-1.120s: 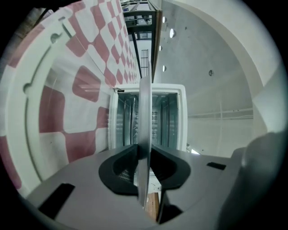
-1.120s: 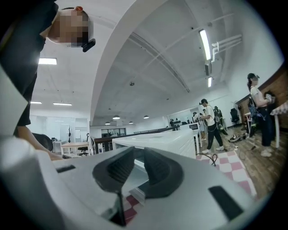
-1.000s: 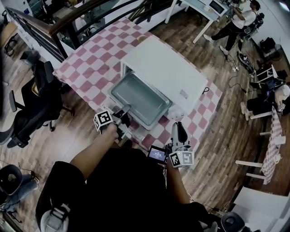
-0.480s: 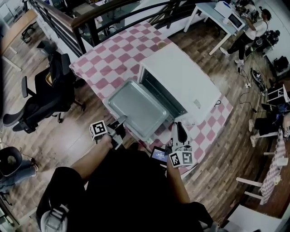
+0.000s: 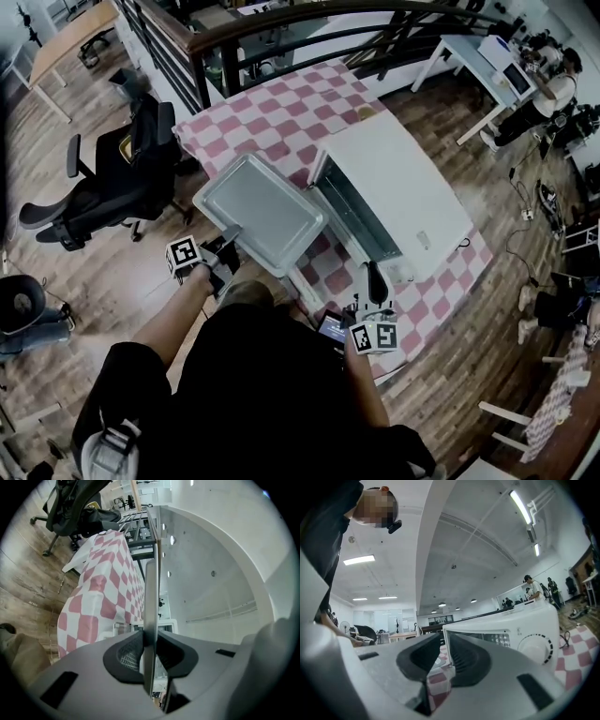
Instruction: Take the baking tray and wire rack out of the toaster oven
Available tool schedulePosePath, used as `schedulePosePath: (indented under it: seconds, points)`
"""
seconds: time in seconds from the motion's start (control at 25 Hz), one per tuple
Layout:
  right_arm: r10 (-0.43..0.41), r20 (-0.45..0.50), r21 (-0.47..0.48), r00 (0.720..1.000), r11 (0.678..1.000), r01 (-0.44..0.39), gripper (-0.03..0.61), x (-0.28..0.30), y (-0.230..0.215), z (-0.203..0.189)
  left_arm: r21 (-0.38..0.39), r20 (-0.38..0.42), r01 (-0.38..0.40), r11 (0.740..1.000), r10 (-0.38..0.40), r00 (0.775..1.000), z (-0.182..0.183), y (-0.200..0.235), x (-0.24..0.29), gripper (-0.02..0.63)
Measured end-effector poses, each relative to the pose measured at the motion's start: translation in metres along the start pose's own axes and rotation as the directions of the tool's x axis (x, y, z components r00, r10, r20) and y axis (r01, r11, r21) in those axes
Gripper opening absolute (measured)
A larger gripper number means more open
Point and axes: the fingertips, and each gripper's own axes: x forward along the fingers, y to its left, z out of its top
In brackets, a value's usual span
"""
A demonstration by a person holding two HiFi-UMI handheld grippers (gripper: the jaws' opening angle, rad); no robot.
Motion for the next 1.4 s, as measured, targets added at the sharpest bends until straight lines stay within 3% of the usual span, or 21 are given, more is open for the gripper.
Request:
schedulePosePath:
  seconds: [0.48,1.08,1.4]
  points:
    - [0.026,-0.015,0.005,1.0,1.0,-0.026,0.069,0.011,0.017,-0.006,0.078,0.058,-0.025,0.997,0.021,0.998,0.101,-0.008,0.035,0.063]
    - [-0.12,-0.069,-0.032,0.99,0.992,0.118,0.069,0.082,0.019,-0.009,0.092,-0.036,-0.08,0.993,0.084,0.996,0.218,0.019,0.158,0.063]
    - [-0.264,-0.105,-0.046,0.959,0.964,0.26,0.069,0.114,0.019,-0.006,0.083,-0.14,-0.102,0.991,0.113,0.984,0.241,0.025,0.268,0.064]
